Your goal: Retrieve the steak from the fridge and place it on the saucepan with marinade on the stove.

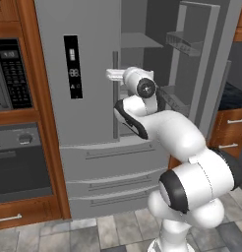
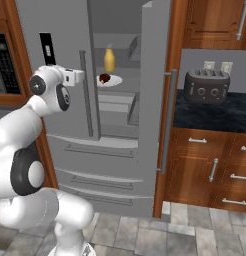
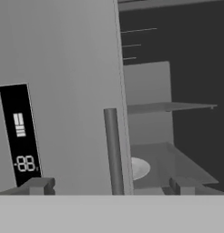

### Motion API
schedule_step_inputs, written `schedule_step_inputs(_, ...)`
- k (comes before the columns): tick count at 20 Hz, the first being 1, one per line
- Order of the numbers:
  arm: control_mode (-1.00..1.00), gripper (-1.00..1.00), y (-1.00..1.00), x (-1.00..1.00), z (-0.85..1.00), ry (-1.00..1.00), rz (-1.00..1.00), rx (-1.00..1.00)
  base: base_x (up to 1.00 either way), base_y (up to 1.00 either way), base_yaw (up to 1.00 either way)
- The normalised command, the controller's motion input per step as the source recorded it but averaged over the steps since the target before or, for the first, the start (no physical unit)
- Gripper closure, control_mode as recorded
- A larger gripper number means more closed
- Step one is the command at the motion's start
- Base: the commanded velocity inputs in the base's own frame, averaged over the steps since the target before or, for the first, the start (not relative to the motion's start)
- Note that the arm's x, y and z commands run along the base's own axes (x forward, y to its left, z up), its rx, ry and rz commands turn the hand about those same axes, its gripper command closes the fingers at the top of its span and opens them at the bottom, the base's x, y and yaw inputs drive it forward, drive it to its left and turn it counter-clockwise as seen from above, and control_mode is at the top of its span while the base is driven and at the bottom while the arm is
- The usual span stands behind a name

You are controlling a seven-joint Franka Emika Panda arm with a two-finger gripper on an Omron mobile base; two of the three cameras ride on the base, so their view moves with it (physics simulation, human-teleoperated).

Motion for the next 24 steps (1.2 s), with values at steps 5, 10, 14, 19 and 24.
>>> schedule_step_inputs(5,-1.00,-1.00,0.10,0.10,0.00,0.00,0.00,-0.01,0.00,0.00,0.00)
schedule_step_inputs(10,-1.00,-1.00,0.04,0.19,0.00,0.00,0.00,0.00,0.00,0.00,0.00)
schedule_step_inputs(14,-1.00,-1.00,0.04,0.27,0.00,0.00,0.00,0.00,0.00,0.00,0.00)
schedule_step_inputs(19,-1.00,-1.00,0.00,0.26,0.00,0.00,0.00,0.00,0.00,0.00,0.00)
schedule_step_inputs(24,-1.00,-1.00,0.00,0.30,0.00,0.00,0.00,0.00,0.00,0.00,0.00)
